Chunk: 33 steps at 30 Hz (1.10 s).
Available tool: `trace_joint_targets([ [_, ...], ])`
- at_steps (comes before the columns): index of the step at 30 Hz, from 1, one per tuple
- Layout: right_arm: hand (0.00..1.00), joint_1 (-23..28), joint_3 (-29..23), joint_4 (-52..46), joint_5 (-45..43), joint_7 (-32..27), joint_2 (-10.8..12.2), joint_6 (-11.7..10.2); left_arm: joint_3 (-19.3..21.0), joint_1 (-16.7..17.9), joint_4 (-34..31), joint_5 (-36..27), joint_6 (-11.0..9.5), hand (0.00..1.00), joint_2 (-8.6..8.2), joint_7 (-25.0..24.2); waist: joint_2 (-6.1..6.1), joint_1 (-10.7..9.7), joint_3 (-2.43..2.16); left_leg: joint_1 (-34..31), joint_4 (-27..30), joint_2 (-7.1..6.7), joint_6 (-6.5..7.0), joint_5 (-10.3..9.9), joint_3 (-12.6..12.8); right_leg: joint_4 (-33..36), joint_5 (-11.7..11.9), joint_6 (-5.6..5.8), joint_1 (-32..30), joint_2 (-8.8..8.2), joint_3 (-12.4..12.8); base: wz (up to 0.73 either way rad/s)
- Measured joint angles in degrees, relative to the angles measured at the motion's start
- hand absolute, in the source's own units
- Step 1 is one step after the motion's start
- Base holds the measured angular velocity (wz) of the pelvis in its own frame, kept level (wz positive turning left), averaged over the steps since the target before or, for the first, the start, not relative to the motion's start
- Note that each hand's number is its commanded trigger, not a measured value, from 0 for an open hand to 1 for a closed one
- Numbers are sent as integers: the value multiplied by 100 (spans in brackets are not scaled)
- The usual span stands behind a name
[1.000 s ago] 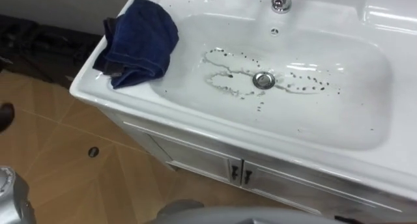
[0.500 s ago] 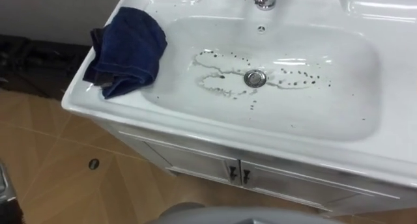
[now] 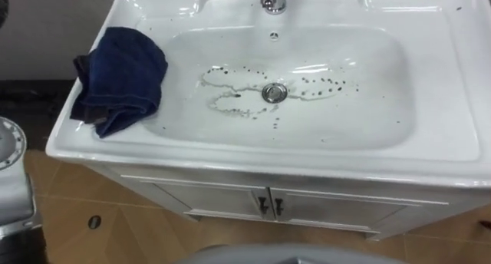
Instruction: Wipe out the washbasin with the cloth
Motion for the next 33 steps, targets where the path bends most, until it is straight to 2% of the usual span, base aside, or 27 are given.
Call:
trace_joint_targets([
  [2,0,-21,0,55,-20,12,-3,2,-89,-18,133,262,37,0,0,-9,-5,-101,0,2,23,10,-1,-1,33,7,3,-5,-24,12,91,-9],
  [7,0,-60,51,103,0,88,-2,71,-418,-71,513,360,109,0,1,-25,-2,-166,0,52,-11,38,-9,-11,76,0,27,-41,-43,44,249,-16],
  [12,0,-70,52,143,0,106,2,115,-656,-76,766,360,233,0,-2,-254,-11,-294,-4,87,-11,55,-28,-22,111,2,31,-49,-35,67,309,-8],
  [20,0,-65,53,220,9,-11,20,204,-784,-77,1233,420,317,0,-46,-255,-38,-356,-9,107,-41,53,-36,-26,107,3,44,-70,-28,93,319,-3],
  [24,0,-76,52,180,-2,1,26,238,-941,-77,1349,644,353,0,-55,-270,-80,-405,-17,102,-13,53,-37,-26,99,2,48,-76,-23,94,317,0],
  [27,0,-73,53,148,-2,51,31,267,-1016,-77,1429,647,485,0,-62,-410,-82,-416,-18,93,-10,53,-37,-26,97,1,49,-78,-23,97,317,0],
  [30,0,-55,55,143,1,93,32,407,-1095,-77,1660,657,602,0,-67,-624,-81,-413,-38,129,-8,53,-38,-25,108,17,49,-79,-10,99,322,-1],
  [33,0,-51,56,142,0,121,34,493,-1113,-76,1995,776,785,0,-195,-810,-84,-411,-39,161,-4,55,-39,-24,116,58,49,-79,-7,101,326,0],
])
